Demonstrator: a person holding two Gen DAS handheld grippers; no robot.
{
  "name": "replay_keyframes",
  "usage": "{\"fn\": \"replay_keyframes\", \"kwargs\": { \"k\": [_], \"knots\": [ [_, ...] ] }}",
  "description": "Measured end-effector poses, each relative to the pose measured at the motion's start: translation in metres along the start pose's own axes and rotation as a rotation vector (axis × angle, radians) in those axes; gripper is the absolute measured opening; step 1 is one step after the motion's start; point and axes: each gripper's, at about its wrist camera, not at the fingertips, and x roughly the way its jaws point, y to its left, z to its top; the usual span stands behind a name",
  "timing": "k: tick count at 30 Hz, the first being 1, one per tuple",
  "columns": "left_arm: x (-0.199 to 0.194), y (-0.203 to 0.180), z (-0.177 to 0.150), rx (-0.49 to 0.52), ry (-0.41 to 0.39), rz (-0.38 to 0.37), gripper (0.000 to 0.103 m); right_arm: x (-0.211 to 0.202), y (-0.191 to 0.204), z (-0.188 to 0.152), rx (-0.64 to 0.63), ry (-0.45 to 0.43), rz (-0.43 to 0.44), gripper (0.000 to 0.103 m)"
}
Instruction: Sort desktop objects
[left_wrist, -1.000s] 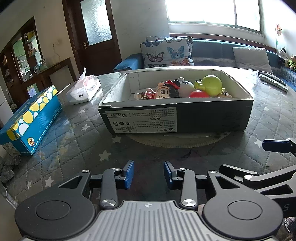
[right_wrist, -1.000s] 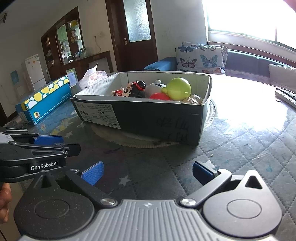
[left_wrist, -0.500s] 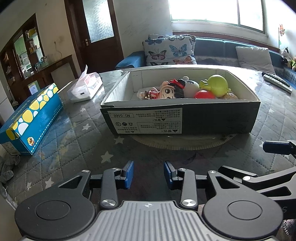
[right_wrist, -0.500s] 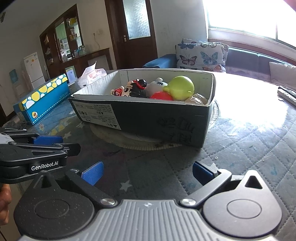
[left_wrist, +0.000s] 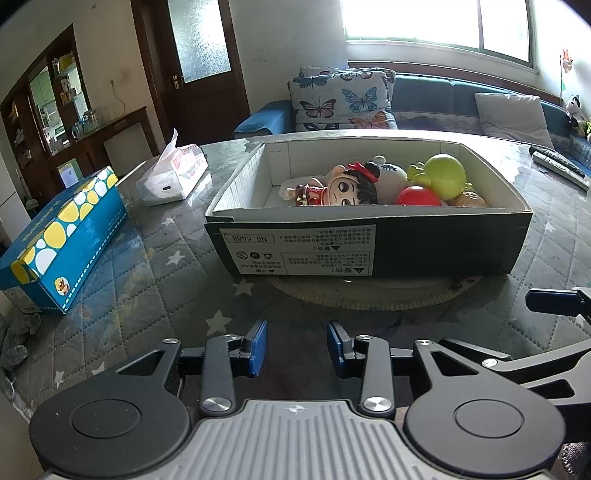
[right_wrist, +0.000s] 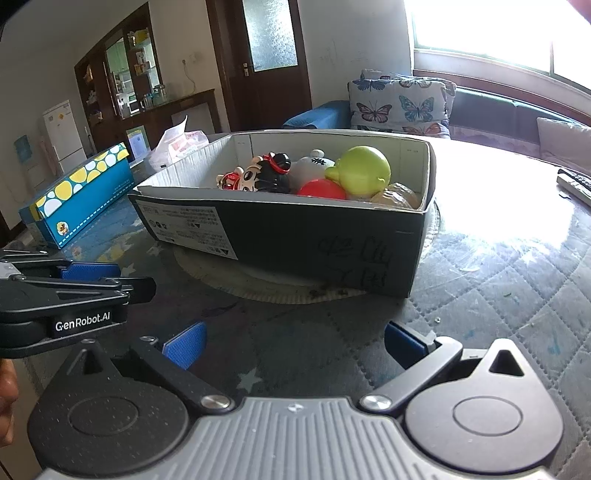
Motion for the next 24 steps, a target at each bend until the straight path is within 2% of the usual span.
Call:
{"fn": "replay_keyframes", "kwargs": {
  "k": [24],
  "knots": [
    [0.026, 0.004, 0.02, 0.013, 0.024, -0.002, 0.038, 0.027, -0.005, 0.016, 0.03, 0.04, -0.033, 0.103]
  ]
}}
